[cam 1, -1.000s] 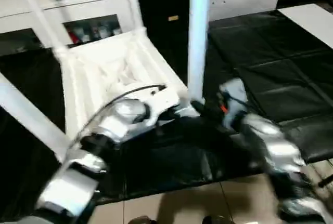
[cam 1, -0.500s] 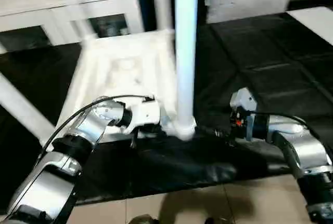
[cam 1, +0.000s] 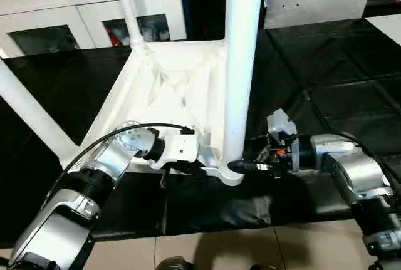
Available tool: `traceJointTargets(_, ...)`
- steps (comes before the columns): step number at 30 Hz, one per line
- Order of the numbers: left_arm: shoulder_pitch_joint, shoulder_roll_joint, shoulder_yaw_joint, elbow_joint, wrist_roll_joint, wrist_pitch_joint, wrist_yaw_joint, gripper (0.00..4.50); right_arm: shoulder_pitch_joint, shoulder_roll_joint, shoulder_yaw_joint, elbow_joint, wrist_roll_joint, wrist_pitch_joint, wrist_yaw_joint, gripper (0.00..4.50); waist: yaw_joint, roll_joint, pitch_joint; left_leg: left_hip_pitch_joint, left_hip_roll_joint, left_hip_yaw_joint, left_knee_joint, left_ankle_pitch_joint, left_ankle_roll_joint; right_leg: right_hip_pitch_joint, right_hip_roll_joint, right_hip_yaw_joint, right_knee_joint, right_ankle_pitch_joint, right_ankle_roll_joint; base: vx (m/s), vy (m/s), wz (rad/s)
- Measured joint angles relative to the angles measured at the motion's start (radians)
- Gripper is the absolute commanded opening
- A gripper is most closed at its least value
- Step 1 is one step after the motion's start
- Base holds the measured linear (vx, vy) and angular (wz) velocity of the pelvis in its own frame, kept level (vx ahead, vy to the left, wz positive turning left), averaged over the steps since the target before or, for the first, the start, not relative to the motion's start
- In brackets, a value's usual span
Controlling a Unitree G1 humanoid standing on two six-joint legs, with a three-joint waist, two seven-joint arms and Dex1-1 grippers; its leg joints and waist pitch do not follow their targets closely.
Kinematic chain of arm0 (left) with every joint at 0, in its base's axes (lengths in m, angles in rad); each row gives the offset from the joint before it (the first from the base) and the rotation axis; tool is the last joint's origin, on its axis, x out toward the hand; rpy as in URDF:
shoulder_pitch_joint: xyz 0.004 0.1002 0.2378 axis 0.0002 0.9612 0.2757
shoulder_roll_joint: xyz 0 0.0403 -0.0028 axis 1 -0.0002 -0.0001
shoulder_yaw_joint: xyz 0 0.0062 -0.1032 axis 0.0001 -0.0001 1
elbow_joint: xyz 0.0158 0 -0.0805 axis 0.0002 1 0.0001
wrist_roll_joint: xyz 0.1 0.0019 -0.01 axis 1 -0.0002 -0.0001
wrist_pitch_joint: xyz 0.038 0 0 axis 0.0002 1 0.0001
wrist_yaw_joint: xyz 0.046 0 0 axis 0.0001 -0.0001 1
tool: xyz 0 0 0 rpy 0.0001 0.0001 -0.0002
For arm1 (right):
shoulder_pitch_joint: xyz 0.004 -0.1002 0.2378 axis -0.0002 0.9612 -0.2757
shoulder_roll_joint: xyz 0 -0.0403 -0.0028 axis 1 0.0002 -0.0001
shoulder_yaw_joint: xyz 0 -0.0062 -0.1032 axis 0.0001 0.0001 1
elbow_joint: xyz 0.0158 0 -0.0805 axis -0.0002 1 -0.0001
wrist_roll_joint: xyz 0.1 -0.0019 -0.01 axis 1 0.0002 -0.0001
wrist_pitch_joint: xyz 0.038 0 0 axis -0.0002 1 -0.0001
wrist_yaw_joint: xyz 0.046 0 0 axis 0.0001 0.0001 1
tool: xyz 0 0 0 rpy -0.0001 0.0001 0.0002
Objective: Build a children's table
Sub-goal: Rotate leg to tighten
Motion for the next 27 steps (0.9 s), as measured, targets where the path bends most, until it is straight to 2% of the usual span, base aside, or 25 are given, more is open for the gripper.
traceJointTargets(3, 0.002, -0.002, -0.001, -0.006, 0.000, 0.000, 0.001, 0.00, 0.000, 0.000, 0.002, 0.008, 0.003, 0.001, 0.002, 2.70, 0.007, 0.000, 0.000, 0.000, 0.000, 0.001, 0.000, 0.000, 0.000, 0.000, 0.000, 0.000, 0.000, 0.000, 0.000, 0.000, 0.000, 0.00)
traceJointTargets(5, 0.005, -0.002, -0.001, -0.013, 0.001, 0.003, 0.002, 0.00, -0.003, 0.003, 0.011, 0.012, 0.003, 0.001, 0.004, 2.42, 0.009, 0.000, 0.000, 0.000, 0.001, 0.001, 0.000, 0.000, 0.000, -0.001, 0.000, 0.000, 0.000, 0.000, 0.001, 0.000, 0.000, 0.00)
traceJointTargets(11, 0.008, -0.006, 0.005, -0.020, 0.000, 0.035, 0.002, 0.00, -0.010, 0.012, 0.015, 0.013, -0.003, 0.016, -0.004, 2.04, 0.009, 0.000, -0.002, 0.000, 0.001, 0.002, 0.000, 0.000, 0.000, -0.001, 0.000, 0.001, 0.001, 0.000, 0.000, 0.000, 0.000, 0.00)
traceJointTargets(14, 0.014, -0.021, 0.013, -0.039, -0.002, 0.103, 0.015, 0.00, 0.022, 0.028, 0.007, -0.029, -0.003, 0.033, -0.055, 1.99, 0.009, -0.001, -0.006, 0.001, 0.002, 0.004, 0.000, 0.000, 0.000, 0.001, 0.000, 0.001, 0.001, 0.000, 0.001, 0.000, 0.000, 0.00)
traceJointTargets(16, 0.021, -0.027, 0.027, -0.043, -0.002, 0.153, 0.035, 0.00, 0.033, 0.047, 0.004, -0.042, -0.011, 0.048, -0.113, 1.98, 0.003, -0.002, -0.011, 0.004, 0.002, 0.005, 0.000, 0.000, 0.000, 0.003, 0.000, 0.002, 0.001, 0.000, 0.001, 0.000, 0.000, 0.00)
traceJointTargets(19, 0.026, -0.048, 0.056, -0.044, 0.008, 0.255, 0.115, 0.00, 0.048, 0.118, -0.023, -0.065, -0.052, 0.098, -0.275, 1.97, -0.028, -0.008, -0.012, 0.016, 0.002, 0.006, 0.000, 0.001, -0.006, 0.010, 0.000, 0.001, -0.001, 0.000, 0.001, 0.000, 0.000, 0.00)
traceJointTargets(22, 0.027, -0.100, 0.085, -0.042, 0.021, 0.357, 0.227, 0.00, 0.048, 0.203, -0.069, -0.069, -0.090, 0.147, -0.474, 1.96, -0.081, -0.009, -0.010, 0.025, 0.004, 0.005, -0.001, 0.000, -0.007, 0.021, 0.000, -0.006, -0.011, 0.000, 0.002, 0.000, 0.000, 0.00)
traceJointTargets(23, 0.027, -0.118, 0.091, -0.042, 0.023, 0.384, 0.259, 0.00, 0.048, 0.224, -0.081, -0.069, -0.099, 0.159, -0.530, 1.96, -0.102, -0.008, -0.010, 0.027, 0.005, 0.003, -0.001, 0.000, -0.007, 0.028, 0.000, -0.013, -0.019, 0.000, 0.002, 0.000, 0.000, 0.00)
traceJointTargets(24, 0.027, -0.149, 0.102, -0.041, 0.027, 0.422, 0.306, 0.00, 0.048, 0.256, -0.094, -0.069, -0.116, 0.167, -0.609, 1.96, -0.128, -0.005, -0.009, 0.028, 0.012, -0.001, -0.002, 0.000, -0.007, 0.041, 0.000, -0.029, -0.032, -0.001, 0.004, 0.000, 0.000, 0.00)
traceJointTargets(25, 0.027, -0.168, 0.108, -0.041, 0.029, 0.444, 0.338, 0.00, 0.046, 0.276, -0.103, -0.066, -0.129, 0.169, -0.664, 1.96, -0.139, -0.005, -0.008, 0.028, 0.015, -0.003, -0.003, 0.000, -0.007, 0.045, 0.000, -0.033, -0.035, -0.006, 0.009, -0.051, 0.017, -0.01)
traceJointTargets(26, 0.027, -0.187, 0.115, -0.039, 0.029, 0.459, 0.371, 0.00, 0.043, 0.301, -0.112, -0.062, -0.141, 0.166, -0.717, 1.96, -0.149, -0.010, -0.004, 0.028, 0.015, -0.002, -0.003, -0.001, -0.007, 0.045, 0.000, -0.025, -0.011, -0.017, 0.018, -0.051, 0.017, -0.01)
traceJointTargets(27, 0.027, -0.217, 0.124, -0.037, 0.033, 0.488, 0.426, 0.00, 0.041, 0.343, -0.129, -0.052, -0.165, 0.160, -0.802, 1.96, -0.155, -0.028, 0.001, 0.040, 0.003, 0.002, -0.003, -0.001, -0.008, 0.035, 0.001, 0.005, 0.021, -0.038, 0.016, 0.000, 0.000, 0.00)
